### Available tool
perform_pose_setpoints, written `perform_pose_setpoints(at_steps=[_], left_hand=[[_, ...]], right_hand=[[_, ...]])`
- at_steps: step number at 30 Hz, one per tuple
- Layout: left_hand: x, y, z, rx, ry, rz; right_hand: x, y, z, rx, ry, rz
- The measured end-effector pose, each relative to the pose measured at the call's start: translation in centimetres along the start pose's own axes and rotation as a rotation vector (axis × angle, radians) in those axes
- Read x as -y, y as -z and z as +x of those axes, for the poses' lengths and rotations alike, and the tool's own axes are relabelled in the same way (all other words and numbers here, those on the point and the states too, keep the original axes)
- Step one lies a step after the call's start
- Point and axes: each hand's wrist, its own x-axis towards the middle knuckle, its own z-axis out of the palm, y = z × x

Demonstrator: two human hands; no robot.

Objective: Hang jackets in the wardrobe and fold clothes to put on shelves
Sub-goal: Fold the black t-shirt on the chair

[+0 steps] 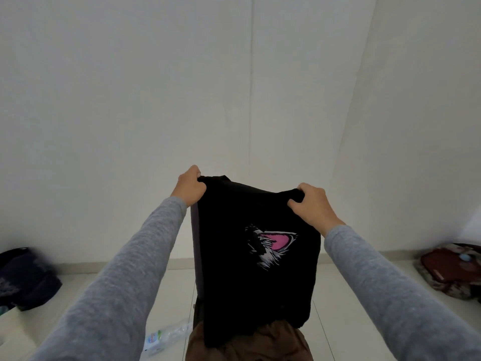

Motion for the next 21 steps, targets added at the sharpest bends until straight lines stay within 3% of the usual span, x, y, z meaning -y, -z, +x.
perform_pose_setpoints(at_steps=[5,10,14,18,21], left_hand=[[0.0,-0.1,1.1,-0.08,0.195,-0.353],[-0.9,0.2,0.2,-0.022,0.146,-0.586],[-1.4,0.2,-0.9,0.114,0.058,-0.484],[0.1,0.5,-1.0,0.149,0.011,-0.247],[1.4,1.0,-0.6,0.141,-0.01,-0.209]], right_hand=[[-0.2,0.7,-0.4,0.026,0.047,0.031],[0.2,0.7,-0.3,-0.088,0.022,0.078],[1.0,0.5,0.1,-0.203,-0.002,0.16],[2.0,0.7,0.7,-0.291,0.006,0.222],[2.5,0.8,1.1,-0.355,-0.023,0.245]])
